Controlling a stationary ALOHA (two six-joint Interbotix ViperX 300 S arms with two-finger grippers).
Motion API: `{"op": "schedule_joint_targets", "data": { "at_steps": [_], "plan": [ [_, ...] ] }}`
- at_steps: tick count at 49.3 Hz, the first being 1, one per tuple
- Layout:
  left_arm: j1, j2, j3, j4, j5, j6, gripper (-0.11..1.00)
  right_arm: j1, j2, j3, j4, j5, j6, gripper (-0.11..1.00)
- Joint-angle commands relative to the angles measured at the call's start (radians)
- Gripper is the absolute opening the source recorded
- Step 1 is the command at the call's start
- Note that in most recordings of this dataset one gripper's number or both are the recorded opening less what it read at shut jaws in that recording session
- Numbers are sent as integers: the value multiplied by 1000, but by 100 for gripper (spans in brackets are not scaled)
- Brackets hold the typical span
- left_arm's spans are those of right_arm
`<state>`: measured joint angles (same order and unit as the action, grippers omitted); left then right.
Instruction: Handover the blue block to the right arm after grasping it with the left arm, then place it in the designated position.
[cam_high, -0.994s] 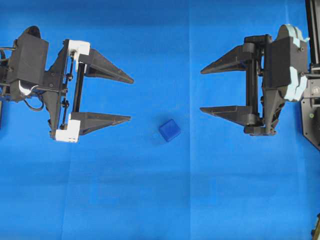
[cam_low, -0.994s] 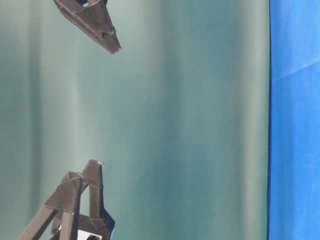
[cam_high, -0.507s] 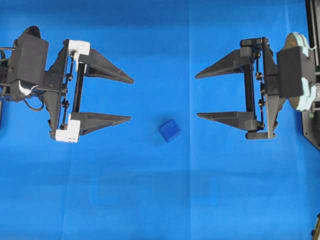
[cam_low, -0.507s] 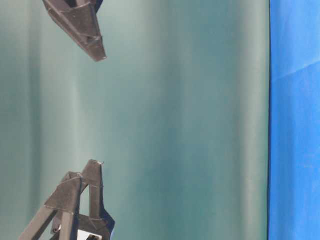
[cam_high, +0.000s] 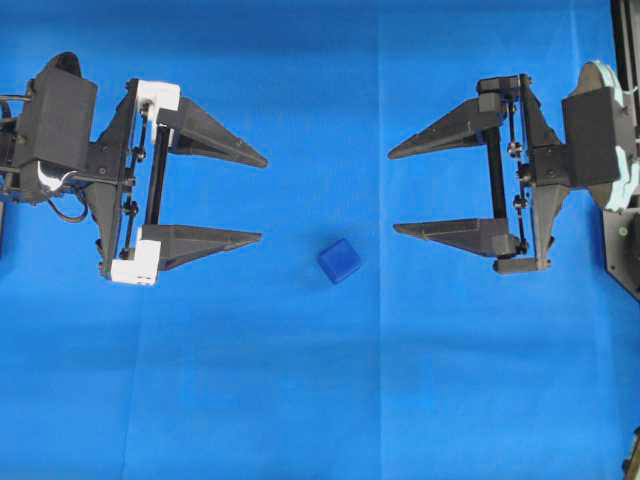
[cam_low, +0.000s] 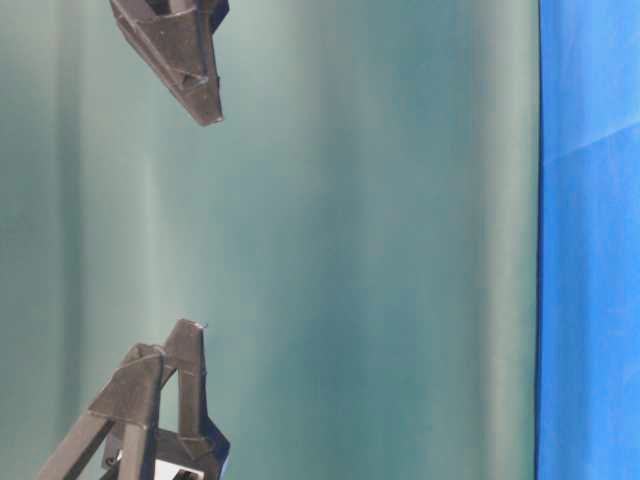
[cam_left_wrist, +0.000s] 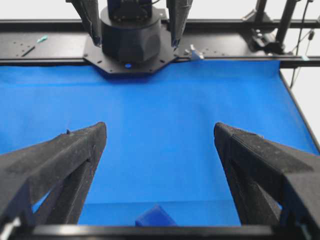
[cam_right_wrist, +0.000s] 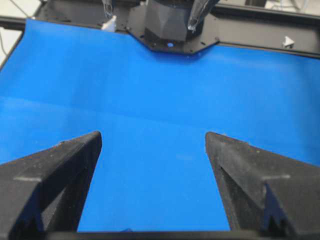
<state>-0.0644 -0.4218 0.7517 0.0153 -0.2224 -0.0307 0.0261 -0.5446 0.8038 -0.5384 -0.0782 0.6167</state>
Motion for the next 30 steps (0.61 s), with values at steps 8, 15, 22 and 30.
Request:
{"op": "schedule_joint_targets", "data": {
  "at_steps": [8, 15, 22, 30],
  "plan": [
    [-3, -9, -14, 2, -9, 2, 93, 0, -5, -14, 0, -9, 2, 80],
    [-3, -9, -14, 2, -9, 3, 93, 0, -3, -15, -2, -6, 2, 80],
    [-3, -9, -17, 2, -9, 5, 93, 0, -3, -15, 0, -6, 2, 80],
    [-3, -9, -17, 2, -9, 5, 93, 0, -3, -15, 0, -5, 2, 80]
  ]
}}
